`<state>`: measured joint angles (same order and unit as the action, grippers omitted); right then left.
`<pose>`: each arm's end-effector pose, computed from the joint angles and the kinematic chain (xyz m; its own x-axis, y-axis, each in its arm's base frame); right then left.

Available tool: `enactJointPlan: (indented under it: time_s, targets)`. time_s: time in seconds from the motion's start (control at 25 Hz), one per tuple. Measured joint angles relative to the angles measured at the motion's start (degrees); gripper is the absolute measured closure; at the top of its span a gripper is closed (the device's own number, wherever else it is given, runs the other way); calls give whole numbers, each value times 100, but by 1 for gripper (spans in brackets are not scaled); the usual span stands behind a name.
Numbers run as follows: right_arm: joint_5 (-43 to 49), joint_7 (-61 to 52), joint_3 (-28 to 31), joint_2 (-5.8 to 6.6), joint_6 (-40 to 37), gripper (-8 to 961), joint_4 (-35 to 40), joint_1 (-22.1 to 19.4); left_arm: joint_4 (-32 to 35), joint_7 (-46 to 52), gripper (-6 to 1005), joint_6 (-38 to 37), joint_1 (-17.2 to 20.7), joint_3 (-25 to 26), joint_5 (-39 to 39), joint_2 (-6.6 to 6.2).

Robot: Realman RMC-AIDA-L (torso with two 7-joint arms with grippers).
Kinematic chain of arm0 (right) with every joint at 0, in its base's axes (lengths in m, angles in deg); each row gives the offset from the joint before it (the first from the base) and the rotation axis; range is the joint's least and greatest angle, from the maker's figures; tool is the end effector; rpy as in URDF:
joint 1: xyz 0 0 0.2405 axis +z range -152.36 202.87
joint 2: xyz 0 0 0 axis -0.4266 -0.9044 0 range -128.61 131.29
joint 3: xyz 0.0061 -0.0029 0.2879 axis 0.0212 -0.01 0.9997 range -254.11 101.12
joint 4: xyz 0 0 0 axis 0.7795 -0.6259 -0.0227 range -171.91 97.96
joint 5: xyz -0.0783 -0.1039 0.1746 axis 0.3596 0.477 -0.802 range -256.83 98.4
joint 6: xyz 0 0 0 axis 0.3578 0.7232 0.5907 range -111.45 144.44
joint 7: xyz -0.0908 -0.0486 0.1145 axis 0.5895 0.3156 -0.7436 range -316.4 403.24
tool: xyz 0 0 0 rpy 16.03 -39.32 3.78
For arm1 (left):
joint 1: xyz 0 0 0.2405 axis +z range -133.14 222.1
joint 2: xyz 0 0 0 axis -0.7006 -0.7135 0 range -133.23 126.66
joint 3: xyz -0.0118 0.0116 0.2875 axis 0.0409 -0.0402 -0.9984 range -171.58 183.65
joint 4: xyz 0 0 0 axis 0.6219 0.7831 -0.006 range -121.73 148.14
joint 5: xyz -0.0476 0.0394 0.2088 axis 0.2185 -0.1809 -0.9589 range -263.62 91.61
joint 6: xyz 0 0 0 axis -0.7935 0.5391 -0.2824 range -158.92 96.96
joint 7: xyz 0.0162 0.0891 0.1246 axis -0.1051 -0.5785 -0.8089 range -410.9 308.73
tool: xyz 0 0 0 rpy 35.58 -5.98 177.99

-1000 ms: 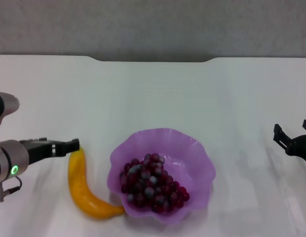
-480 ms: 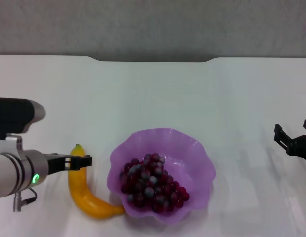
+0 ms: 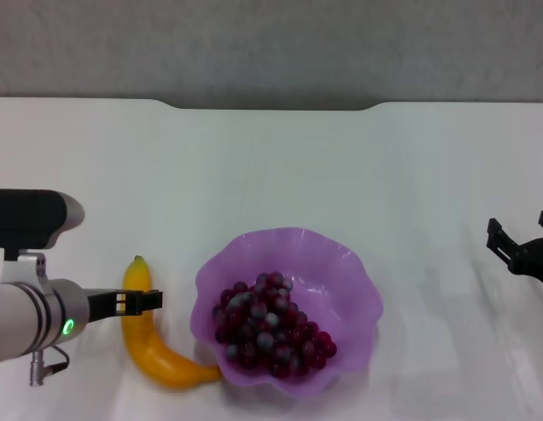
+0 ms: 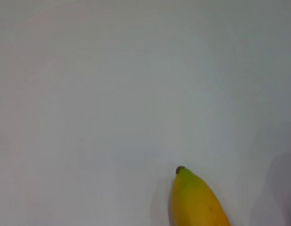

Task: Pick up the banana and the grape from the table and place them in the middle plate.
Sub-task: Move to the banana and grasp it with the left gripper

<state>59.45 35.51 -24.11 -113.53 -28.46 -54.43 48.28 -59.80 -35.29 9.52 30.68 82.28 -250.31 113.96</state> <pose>0.3890 0.3644 -0.0472 0.7402 -0.2377 -0.6289 -0.6687 -0.1626 -0.7256 -0.3039 0.3602 -0.0635 0.4544 0.7832 0.4245 0.7638 -0.0972 -0.6381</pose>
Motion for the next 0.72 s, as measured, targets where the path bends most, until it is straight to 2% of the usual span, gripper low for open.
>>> enactJointPlan:
  time_s: [0.32,0.72]
  targets:
    - [3,2,22,0,-4,121,-13,-7,349,224,88,-218,-172,-350,-5,0]
    - [7,6,17,9,-5,121,-7,-4,425,241,89,-295,-206,-419,-5,0]
